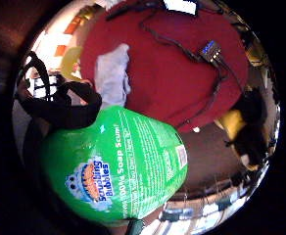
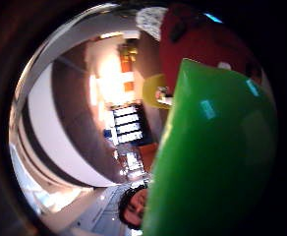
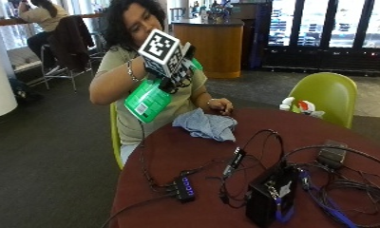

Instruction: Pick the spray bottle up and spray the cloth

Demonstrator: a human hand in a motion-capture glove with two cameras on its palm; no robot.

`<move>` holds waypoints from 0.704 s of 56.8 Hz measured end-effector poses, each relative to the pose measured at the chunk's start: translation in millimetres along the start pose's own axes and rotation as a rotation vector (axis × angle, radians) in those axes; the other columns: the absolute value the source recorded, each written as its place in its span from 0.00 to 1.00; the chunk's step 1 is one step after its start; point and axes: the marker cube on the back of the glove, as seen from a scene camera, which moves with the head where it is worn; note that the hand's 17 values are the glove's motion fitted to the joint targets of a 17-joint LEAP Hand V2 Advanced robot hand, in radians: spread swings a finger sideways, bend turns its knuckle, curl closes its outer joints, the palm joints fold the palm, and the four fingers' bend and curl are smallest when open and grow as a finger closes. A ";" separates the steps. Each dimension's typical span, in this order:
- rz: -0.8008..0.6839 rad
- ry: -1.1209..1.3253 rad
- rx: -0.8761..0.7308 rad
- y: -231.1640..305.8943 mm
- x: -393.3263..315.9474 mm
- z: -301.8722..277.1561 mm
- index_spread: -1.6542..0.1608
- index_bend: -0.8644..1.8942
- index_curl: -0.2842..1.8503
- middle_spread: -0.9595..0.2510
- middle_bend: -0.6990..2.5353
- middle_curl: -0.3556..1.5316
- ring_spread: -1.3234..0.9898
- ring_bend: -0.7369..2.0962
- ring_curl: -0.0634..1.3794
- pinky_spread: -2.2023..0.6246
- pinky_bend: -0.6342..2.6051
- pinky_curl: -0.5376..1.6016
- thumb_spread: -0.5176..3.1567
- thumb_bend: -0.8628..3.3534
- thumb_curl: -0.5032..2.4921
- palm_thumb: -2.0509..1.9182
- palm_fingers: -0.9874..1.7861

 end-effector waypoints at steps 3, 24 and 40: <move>0.064 0.087 -0.111 -6.3 -4.1 7.6 0.78 0.42 0.38 0.66 0.39 0.48 0.50 0.47 0.38 0.71 0.32 0.45 0.29 0.20 0.39 0.78 0.83; 0.423 0.444 -0.550 -62.1 2.1 94.9 0.79 0.40 0.40 0.67 0.39 0.48 0.51 0.47 0.38 0.72 0.31 0.45 0.29 0.20 0.41 0.78 0.81; 0.592 0.511 -0.696 -88.6 41.4 135.5 0.79 0.39 0.41 0.67 0.39 0.48 0.51 0.47 0.38 0.73 0.31 0.45 0.30 0.20 0.42 0.78 0.81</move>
